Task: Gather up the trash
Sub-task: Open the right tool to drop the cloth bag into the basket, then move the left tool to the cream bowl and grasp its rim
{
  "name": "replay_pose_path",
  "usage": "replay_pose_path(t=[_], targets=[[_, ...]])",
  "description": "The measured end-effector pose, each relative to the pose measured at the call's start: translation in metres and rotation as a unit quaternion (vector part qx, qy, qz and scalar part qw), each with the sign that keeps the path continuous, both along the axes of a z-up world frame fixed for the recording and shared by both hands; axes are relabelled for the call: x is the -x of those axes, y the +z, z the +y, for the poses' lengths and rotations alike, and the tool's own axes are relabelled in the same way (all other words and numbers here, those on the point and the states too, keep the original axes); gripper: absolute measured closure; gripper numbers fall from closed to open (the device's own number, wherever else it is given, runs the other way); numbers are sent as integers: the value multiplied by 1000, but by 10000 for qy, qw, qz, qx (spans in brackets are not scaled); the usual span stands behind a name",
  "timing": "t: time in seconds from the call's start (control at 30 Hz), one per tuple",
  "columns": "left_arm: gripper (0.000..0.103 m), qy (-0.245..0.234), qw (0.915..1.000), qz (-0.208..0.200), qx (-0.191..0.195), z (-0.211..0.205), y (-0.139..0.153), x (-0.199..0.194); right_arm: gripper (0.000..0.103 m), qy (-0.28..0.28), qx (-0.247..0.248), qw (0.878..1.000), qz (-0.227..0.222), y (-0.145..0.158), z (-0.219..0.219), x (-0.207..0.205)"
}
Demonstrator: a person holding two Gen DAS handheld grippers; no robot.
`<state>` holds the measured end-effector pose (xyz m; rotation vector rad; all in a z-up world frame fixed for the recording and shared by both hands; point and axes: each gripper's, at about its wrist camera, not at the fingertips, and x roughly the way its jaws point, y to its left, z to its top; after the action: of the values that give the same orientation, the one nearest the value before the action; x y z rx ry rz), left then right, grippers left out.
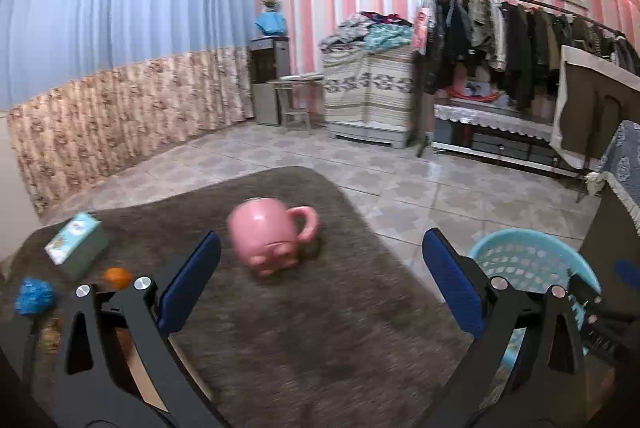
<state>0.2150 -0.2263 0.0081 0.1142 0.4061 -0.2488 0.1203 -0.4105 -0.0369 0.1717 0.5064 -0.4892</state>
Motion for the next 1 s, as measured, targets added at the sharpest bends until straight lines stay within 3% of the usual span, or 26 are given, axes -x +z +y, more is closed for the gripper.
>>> replay_pose_path(t=[0.27, 0.6, 0.87, 1.0], targets=[[5, 697, 9974, 45, 187, 90, 14, 24, 10, 862, 110, 9955, -378, 25, 59, 10], [5, 1623, 9864, 135, 231, 203, 18, 56, 9, 1734, 90, 9841, -376, 22, 136, -3], [5, 2170, 9760, 185, 0, 261, 7, 72, 9, 2000, 55, 9793, -307, 13, 167, -10], [5, 2321, 9718, 405, 50, 289, -12, 75, 9, 2074, 34, 9780, -229, 10, 175, -18]])
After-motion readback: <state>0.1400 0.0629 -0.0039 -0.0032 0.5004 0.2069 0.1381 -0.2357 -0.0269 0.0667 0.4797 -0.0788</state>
